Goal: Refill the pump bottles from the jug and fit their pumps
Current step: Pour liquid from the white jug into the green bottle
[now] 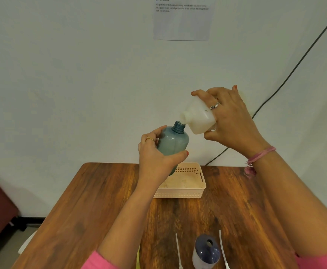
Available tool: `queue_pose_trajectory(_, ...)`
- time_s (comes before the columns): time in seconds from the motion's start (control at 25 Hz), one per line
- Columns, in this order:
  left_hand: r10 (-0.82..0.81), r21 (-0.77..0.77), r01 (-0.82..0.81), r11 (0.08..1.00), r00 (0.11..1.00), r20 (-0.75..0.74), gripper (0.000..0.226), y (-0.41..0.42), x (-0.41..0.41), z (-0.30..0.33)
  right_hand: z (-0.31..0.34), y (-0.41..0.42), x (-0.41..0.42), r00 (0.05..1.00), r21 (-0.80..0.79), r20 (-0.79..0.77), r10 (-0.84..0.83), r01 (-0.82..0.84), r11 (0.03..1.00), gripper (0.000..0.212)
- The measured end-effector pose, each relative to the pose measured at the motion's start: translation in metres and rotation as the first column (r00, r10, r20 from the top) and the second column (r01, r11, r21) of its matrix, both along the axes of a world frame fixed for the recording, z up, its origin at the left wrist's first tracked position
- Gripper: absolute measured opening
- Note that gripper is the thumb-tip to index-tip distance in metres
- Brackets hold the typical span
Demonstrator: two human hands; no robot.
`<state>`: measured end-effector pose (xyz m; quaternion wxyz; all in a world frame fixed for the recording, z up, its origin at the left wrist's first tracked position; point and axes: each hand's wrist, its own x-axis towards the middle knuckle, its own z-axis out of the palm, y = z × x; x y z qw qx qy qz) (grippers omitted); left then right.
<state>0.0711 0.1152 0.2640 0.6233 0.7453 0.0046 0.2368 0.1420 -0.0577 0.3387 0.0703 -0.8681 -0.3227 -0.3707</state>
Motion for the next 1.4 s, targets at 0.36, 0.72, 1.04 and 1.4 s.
queue_pose_trajectory(0.36,-0.002,-0.014,0.002,1.0,1.0,0.009,0.076,0.0023,-0.0004,-0.0002,0.0002,0.0027,-0.0002,1.0,-0.018,0.0,-0.002,0.002,1.0,0.097)
queue_pose_trajectory(0.72,0.01,0.002,-0.01,1.0,1.0,0.024,0.074,0.003,-0.0011,-0.0021,0.0001,0.0021,-0.0003,1.0,-0.028,0.013,-0.004,0.004,1.0,0.097)
queue_pose_trajectory(1.04,0.01,-0.014,-0.01,1.0,0.999,0.035,0.072,0.0031,-0.0005,-0.0027,-0.0013,0.0026,0.0017,1.0,-0.04,0.01,-0.008,0.008,0.999,0.098)
queue_pose_trajectory(1.4,0.02,-0.016,-0.02,1.0,1.0,0.02,0.075,0.0038,0.0002,-0.0033,0.0003,0.0021,0.0018,1.0,-0.031,0.017,-0.008,0.009,0.999,0.097)
